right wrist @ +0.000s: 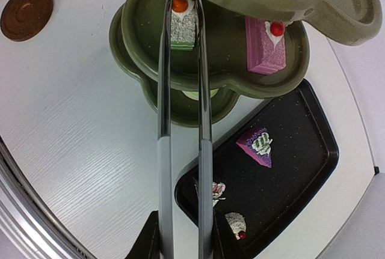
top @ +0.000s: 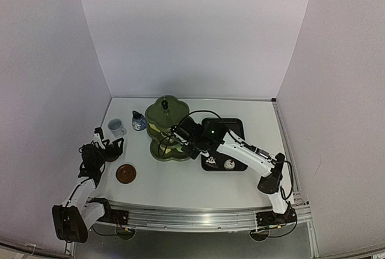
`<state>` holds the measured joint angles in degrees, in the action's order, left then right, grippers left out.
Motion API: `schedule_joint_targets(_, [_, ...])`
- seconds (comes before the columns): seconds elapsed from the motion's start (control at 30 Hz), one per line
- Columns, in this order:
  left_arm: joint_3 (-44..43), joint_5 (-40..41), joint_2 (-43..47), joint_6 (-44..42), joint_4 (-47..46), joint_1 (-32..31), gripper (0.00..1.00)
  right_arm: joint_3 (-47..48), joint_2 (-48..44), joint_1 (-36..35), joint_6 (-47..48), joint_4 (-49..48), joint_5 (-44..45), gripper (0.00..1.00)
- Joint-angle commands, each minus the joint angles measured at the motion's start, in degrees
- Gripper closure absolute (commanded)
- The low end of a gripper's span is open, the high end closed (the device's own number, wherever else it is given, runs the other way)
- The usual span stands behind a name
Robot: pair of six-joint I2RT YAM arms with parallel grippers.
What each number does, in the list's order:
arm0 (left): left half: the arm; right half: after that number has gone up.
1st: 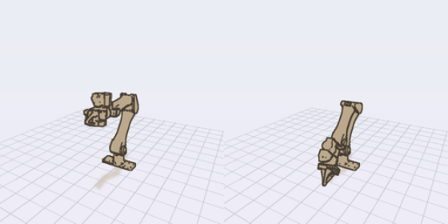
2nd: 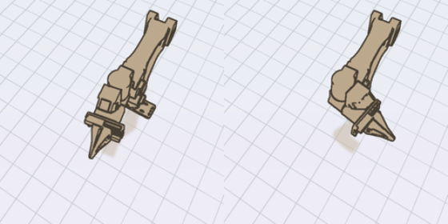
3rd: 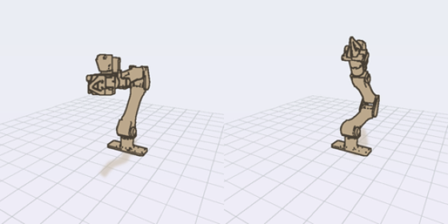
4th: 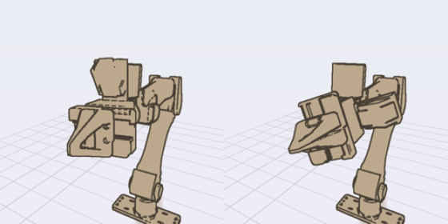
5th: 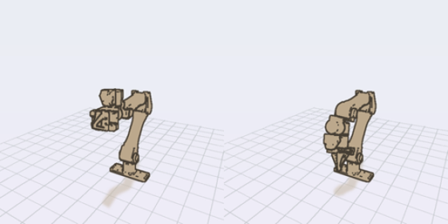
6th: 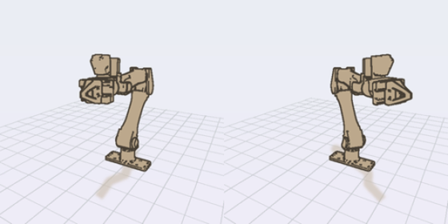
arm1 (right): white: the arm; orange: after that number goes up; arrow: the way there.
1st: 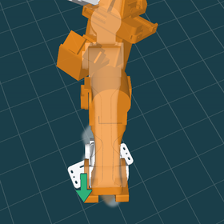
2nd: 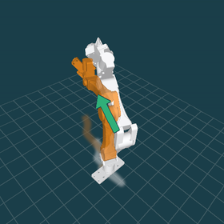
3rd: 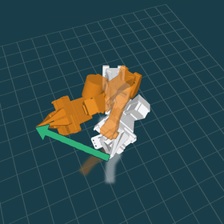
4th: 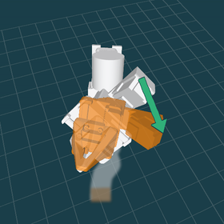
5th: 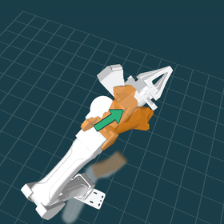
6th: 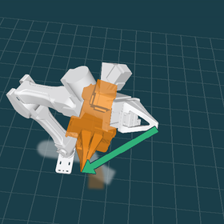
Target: Serve the afternoon tea
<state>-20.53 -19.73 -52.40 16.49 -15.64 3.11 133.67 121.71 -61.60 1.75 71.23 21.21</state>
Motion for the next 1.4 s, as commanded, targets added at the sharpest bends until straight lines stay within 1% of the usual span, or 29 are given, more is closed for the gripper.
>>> schedule_joint_targets(0.0, [-0.21, 0.21, 1.17, 0.03, -1.41, 0.31, 0.00, -0.89, -0.56, 0.70, -0.21, -3.05, 1.62, 1.00])
schedule_joint_targets(0.1, [-0.05, 0.32, 1.32, 0.03, -1.48, 0.34, 0.00, -1.44, -0.61, 0.90, -0.58, -3.19, 1.48, 1.00])
schedule_joint_targets(0.33, [0.10, 0.47, 1.34, 0.12, -1.50, 0.34, 0.00, -1.75, -0.64, 1.45, -1.30, -3.29, 1.46, 0.80])
schedule_joint_targets(0.43, [0.11, 0.48, 1.26, 0.10, -1.41, 0.34, 0.00, -1.72, -1.04, 1.45, -1.31, -3.37, 1.41, 0.75])
schedule_joint_targets(0.5, [0.14, 0.48, 1.16, 0.11, -1.46, 0.34, 0.00, -1.67, -1.29, 1.44, -3.16, -3.46, 1.50, 0.73])
schedule_joint_targets(0.8, [0.28, 0.41, 0.87, 0.03, -1.50, 0.32, 0.00, -2.55, -3.28, 1.46, -4.83, -3.52, 1.20, 0.70])
schedule_joint_targets(1.13, [0.23, 0.30, 0.75, -0.05, -1.34, 0.35, 0.00, -3.01, -6.38, 1.47, -5.70, -4.16, 0.32, 0.69])
schedule_joint_targets(1.37, [0.26, 0.21, 0.69, -0.05, -1.34, 0.35, 0.00, -6.66, -9.37, 1.47, -6.15, -4.30, -0.58, 0.69])
